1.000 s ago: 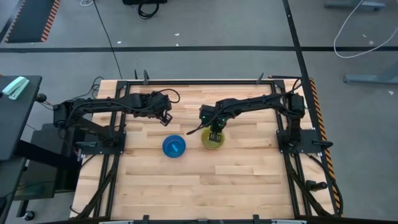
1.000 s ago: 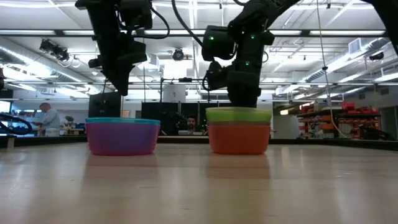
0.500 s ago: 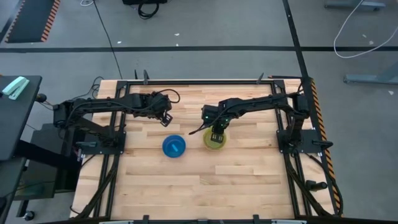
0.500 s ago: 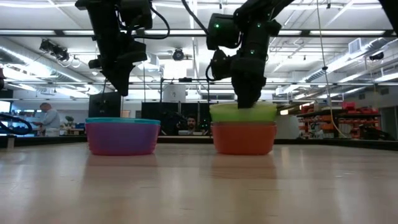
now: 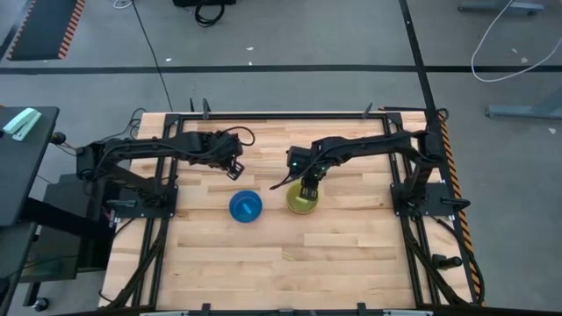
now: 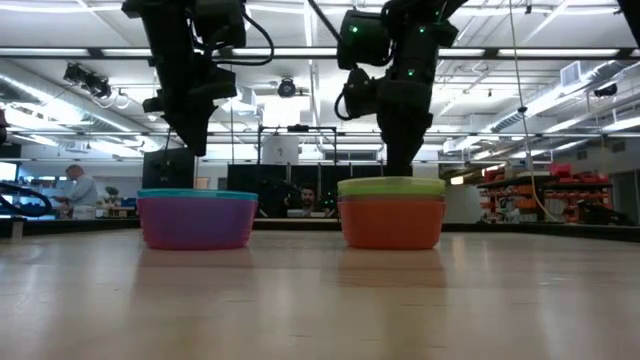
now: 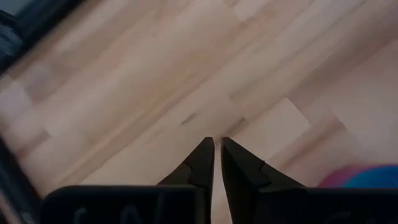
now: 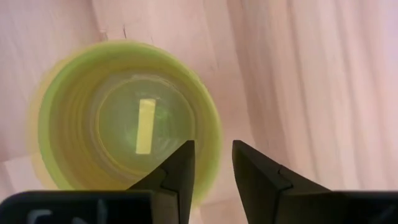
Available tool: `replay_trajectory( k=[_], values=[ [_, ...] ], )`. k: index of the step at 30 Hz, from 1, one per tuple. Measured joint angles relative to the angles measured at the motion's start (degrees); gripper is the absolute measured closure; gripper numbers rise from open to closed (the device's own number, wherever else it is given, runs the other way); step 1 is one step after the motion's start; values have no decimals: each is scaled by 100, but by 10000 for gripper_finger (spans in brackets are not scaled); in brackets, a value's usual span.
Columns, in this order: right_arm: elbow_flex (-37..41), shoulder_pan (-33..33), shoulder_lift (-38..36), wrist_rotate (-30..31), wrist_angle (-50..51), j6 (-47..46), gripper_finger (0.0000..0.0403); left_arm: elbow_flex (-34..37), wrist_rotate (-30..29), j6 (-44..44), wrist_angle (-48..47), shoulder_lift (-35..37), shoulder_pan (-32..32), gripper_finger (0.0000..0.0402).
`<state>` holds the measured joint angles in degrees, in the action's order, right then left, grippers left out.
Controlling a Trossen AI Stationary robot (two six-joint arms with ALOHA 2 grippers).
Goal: Nest bowls inside each other
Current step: Stack the left stacked bowls on the right stacked bowls
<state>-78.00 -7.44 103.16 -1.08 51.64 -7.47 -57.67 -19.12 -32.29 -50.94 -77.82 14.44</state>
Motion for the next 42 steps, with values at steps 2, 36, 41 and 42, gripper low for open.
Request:
replay_trajectory(
  k=[2, 36, 41, 42],
  values=[
    [0, -2, -144, 26, 98, 1, 288, 6, 300, 24, -19, -42, 0, 360],
    [2751, 1102, -2954, 1331, -432, -1457, 288, 0, 1807, -457, 571, -1486, -1021, 294],
    [3135, 1097, -3158, 1331, -685, -1513, 289, -3, 1965, -461, 689, -1651, -1016, 294],
    [3195, 1097, -3186, 1331, -745, -1532, 289, -2, 1964, -466, 665, -1689, -1019, 294]
  ],
)
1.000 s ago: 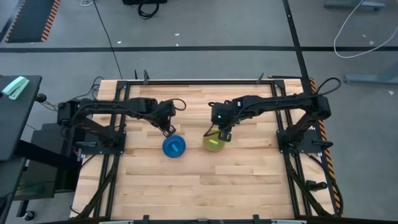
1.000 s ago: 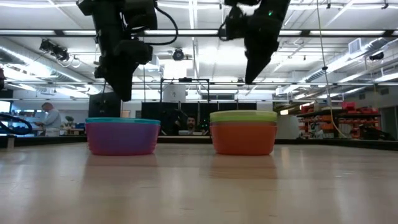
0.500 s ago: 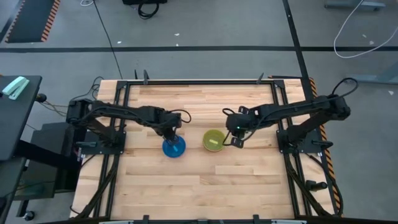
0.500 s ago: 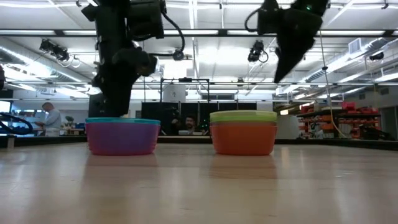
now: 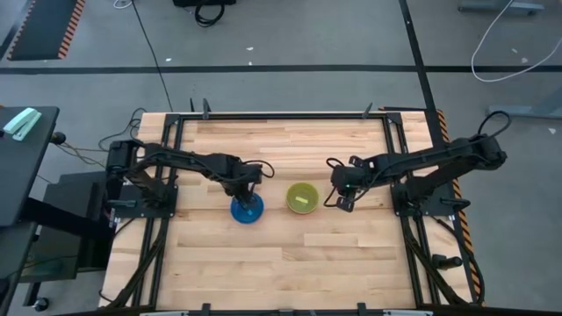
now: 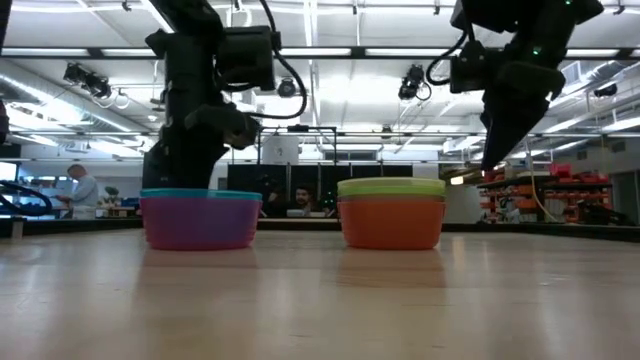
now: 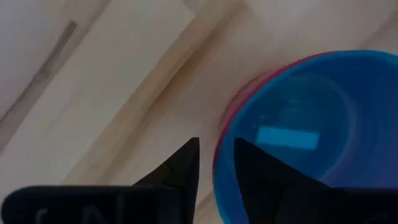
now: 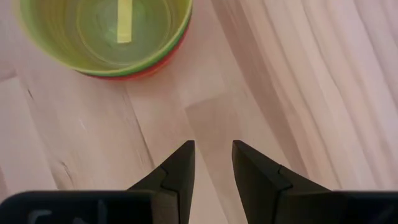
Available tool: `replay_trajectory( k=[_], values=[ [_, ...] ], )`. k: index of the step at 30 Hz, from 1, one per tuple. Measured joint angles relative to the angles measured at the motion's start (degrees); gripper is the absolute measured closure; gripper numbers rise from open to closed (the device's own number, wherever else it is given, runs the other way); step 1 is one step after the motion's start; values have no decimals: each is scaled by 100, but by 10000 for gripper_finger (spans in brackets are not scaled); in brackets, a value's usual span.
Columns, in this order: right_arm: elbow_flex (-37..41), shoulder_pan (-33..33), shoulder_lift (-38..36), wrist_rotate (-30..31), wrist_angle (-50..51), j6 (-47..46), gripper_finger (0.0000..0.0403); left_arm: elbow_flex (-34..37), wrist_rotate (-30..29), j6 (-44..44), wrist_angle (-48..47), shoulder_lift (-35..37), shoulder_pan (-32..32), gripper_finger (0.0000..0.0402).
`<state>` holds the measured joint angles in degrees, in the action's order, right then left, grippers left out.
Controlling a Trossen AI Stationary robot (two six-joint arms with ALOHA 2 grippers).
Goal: Nest bowls inside each other
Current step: Stack the left stacked bowls on the right stacked bowls
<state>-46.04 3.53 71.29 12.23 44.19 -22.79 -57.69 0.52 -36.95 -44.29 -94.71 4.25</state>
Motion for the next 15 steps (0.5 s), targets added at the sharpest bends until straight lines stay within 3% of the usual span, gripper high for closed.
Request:
replay_trajectory(
  k=[9, 15],
  values=[
    [259, 2, -43, -2, -221, -19, 289, 2, 37, 0, 134, -360, 7, 303],
    [262, 2, -40, -2, -283, -2, 289, 0, 41, 40, 123, -358, 15, 343]
  ],
)
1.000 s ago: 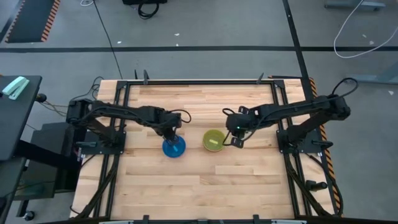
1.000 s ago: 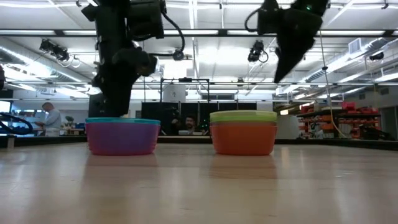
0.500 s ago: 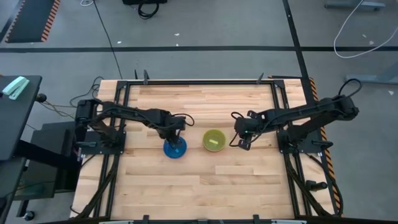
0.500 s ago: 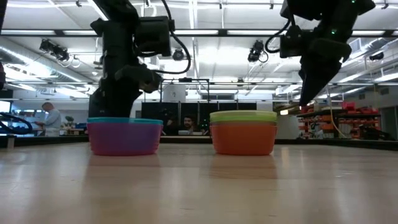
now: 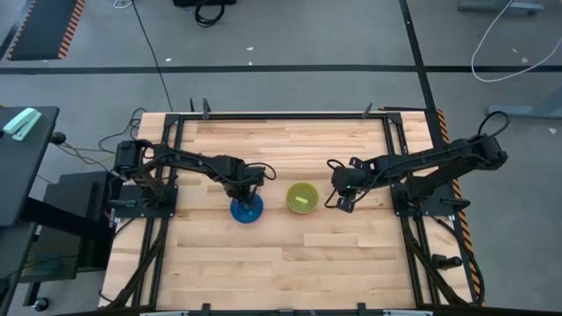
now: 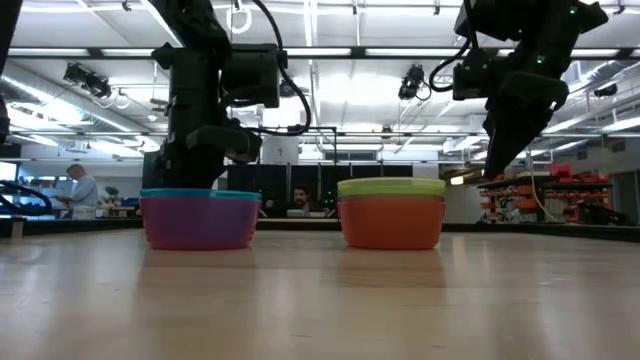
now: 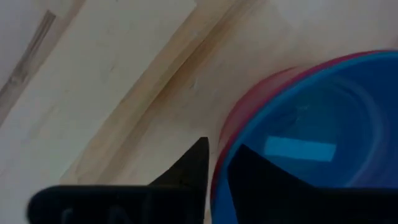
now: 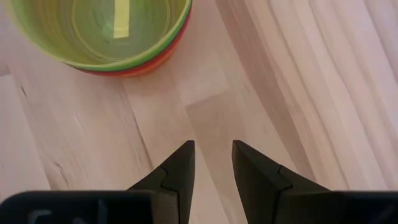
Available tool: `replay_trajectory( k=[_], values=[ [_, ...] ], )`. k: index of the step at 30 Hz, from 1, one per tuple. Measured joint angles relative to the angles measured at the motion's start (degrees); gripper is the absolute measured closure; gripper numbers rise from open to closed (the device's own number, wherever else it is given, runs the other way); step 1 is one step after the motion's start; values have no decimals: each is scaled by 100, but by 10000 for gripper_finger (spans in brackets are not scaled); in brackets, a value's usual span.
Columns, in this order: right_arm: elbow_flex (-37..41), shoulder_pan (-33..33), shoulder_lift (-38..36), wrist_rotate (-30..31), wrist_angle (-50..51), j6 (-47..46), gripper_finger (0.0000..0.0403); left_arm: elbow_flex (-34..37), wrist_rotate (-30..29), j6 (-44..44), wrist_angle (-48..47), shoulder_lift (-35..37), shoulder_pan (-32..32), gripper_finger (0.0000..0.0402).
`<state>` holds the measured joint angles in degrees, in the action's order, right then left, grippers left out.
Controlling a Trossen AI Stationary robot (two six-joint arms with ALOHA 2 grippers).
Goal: Nest bowls inside each other
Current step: Stack the left stacked bowls on the right stacked bowls
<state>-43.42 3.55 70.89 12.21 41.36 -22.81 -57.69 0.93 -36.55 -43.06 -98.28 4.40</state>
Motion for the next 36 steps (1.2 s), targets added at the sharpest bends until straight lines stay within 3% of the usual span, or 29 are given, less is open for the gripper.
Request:
replay_trajectory(
  k=[5, 13, 24, 36],
  values=[
    [0, 0, 0, 2, -46, 44, 289, -9, 112, 38, 11, 22, 33, 388],
    [53, 0, -11, 96, -180, 406, 289, -114, 190, 65, -18, 13, 174, 381],
    [1091, 0, -468, 131, -1296, 378, 293, -1111, 273, 453, -534, 5, 375, 390],
    [2072, 117, -582, 120, -2917, 178, 396, -2431, 276, 624, -628, 5, 420, 390]
  ],
)
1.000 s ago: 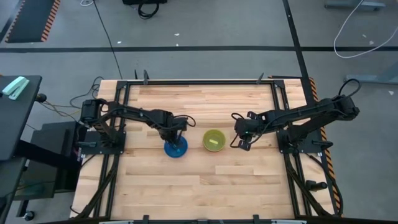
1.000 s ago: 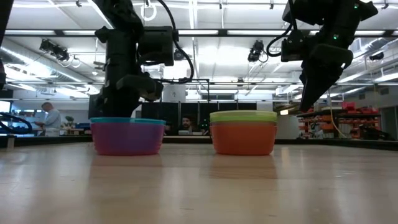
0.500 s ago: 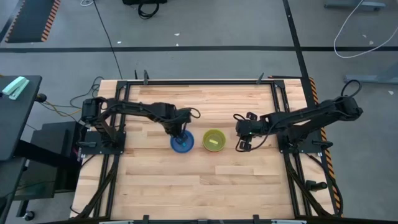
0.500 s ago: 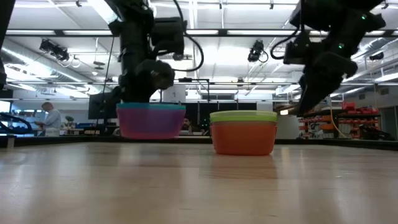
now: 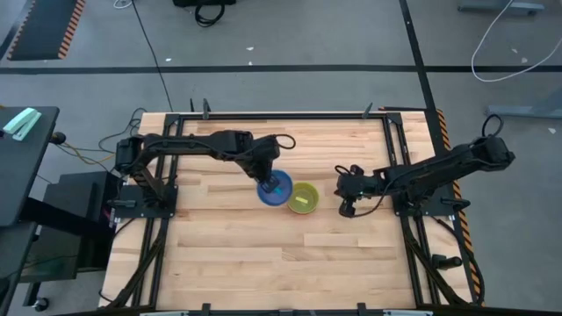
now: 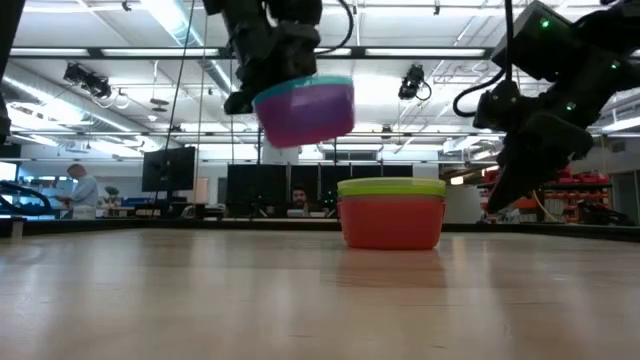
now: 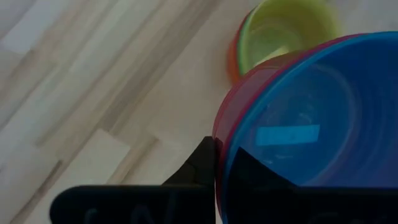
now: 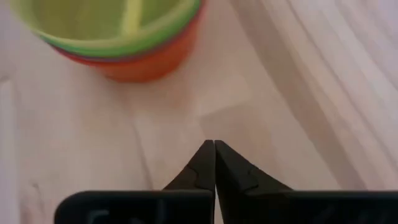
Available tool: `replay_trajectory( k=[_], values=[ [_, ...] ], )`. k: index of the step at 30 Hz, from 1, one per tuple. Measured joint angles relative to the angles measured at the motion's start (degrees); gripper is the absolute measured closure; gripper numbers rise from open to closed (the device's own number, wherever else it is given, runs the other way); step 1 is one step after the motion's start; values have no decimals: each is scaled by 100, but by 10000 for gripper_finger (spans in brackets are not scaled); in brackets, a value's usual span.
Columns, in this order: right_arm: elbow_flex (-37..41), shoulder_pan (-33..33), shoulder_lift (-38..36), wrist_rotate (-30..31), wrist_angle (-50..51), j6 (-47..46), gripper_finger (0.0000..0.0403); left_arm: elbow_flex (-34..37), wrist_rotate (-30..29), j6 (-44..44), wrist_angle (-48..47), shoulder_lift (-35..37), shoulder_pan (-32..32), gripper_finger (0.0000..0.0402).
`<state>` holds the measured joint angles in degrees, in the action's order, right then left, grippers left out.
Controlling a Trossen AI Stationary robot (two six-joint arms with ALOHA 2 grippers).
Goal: Nest bowls inside each other
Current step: Stack the left stacked bowls on the right stacked bowls
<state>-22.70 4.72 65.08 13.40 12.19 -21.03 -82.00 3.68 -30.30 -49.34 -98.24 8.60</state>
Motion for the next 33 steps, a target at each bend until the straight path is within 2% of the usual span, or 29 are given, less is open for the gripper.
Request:
replay_trajectory(
  k=[8, 16, 33],
  values=[
    [57, 459, 426, -18, -1053, 3, 398, -363, 4, 11, 13, -29, 66, 390],
    [-174, 480, 1177, -168, -1583, 144, 399, -365, 4, -50, 72, -31, 195, 390],
    [-1937, 135, 2904, -415, -1622, 1275, 402, -372, 157, -60, -188, -250, 177, 390]
  ],
)
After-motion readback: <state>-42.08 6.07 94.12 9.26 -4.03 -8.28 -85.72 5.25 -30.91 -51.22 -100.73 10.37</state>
